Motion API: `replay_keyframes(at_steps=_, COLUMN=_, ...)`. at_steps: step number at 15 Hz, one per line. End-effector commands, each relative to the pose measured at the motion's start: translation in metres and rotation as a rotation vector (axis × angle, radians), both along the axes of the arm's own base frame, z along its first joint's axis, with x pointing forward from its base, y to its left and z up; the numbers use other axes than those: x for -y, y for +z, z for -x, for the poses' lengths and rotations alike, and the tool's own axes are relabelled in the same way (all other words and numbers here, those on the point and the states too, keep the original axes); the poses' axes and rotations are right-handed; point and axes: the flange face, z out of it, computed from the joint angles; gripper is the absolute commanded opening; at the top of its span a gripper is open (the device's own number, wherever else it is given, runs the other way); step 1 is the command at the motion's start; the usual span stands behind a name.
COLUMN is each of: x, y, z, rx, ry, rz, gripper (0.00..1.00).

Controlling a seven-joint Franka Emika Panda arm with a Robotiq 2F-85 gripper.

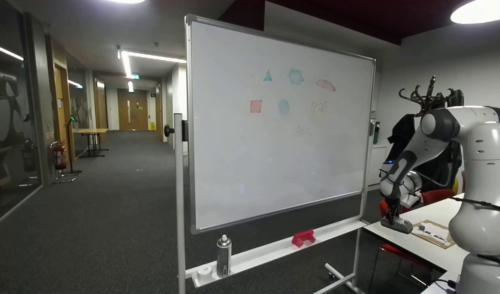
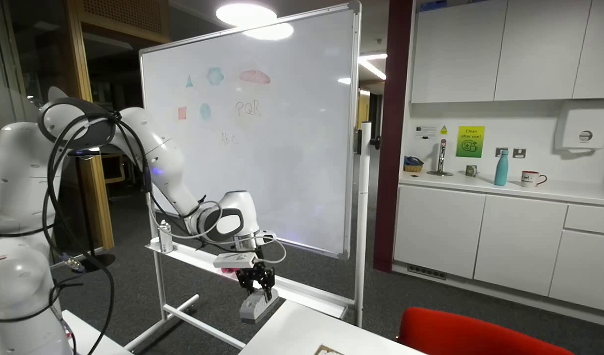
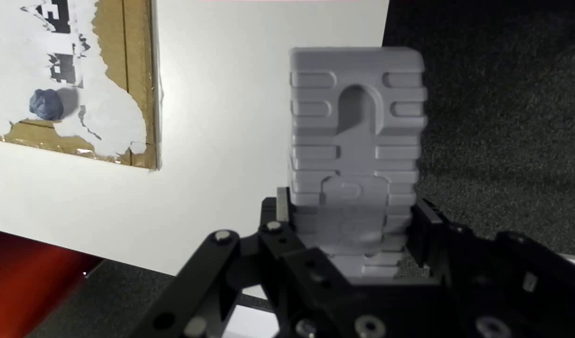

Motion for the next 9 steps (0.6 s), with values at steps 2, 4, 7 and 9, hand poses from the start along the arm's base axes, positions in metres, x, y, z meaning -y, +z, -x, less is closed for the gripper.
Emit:
replay_keyframes(at_steps=2, x=-0.034, y=0.007, z=0.021, rx=-0.011, ry=0.055, rz=0.027, gripper=0.33)
replay_keyframes(at_steps=4, x=-0.047, y=0.006, z=0.032, rx=-0.023, ry=0.084, rz=0.031, gripper=0.33)
replay_keyframes(at_steps=7, x=-0.052, y=0.007, z=0.042, rx=-0.047, ry=0.092, rz=0.013, gripper=0.33)
replay_keyframes(at_steps=9, x=-0.049, y=0.010, z=0.043, rx=-0.059, ry=0.072, rz=-0.002, gripper=0.33)
